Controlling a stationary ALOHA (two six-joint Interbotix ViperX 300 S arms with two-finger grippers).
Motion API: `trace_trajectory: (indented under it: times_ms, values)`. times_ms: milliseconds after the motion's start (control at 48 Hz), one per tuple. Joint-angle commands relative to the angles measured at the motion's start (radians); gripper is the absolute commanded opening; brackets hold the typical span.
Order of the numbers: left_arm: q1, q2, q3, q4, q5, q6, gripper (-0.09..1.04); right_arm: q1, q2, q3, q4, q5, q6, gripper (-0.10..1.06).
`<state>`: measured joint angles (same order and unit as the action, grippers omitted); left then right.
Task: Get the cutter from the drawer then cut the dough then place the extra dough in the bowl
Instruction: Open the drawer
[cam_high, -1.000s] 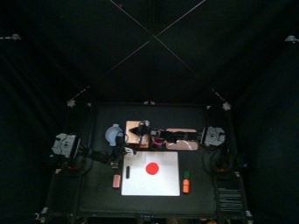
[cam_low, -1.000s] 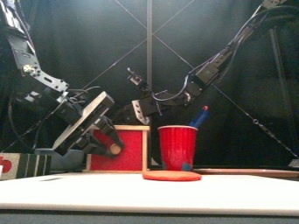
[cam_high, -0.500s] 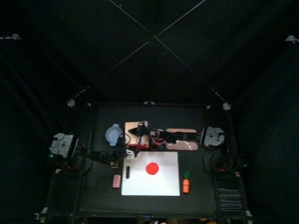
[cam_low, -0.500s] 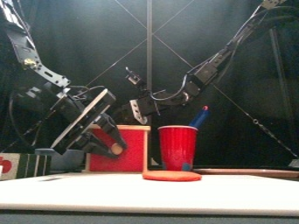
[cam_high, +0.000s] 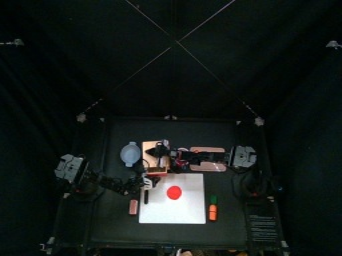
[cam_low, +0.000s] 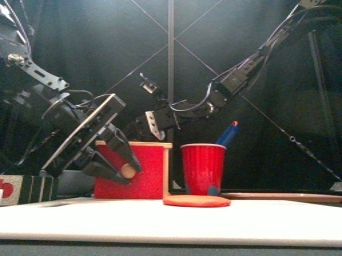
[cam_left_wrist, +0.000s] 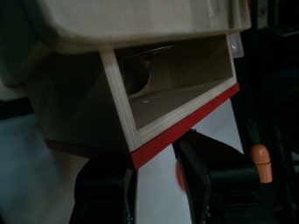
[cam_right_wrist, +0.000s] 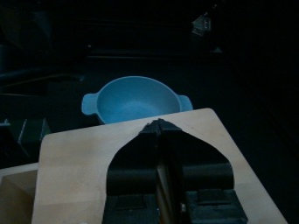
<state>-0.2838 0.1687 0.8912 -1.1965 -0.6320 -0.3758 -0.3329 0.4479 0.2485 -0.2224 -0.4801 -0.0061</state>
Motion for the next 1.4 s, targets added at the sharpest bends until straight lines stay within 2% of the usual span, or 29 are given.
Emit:
trace_trajectory:
  times_ms: [21, 458, 1396]
  values:
    - [-0.049, -0.003, -0.006, -0.003, 0.035, 0.002, 0.65, -0.025, 0.002, -0.015, -0.002, 0.026, -0.005, 0.19]
    - [-0.058, -0.026, -0.011, -0.003, 0.034, 0.002, 0.65, -0.044, 0.041, -0.089, -0.012, 0.11, -0.005, 0.19]
    - [-0.137, -0.008, -0.063, -0.046, 0.029, 0.003, 0.65, -0.048, 0.041, -0.077, -0.014, 0.11, -0.006, 0.19]
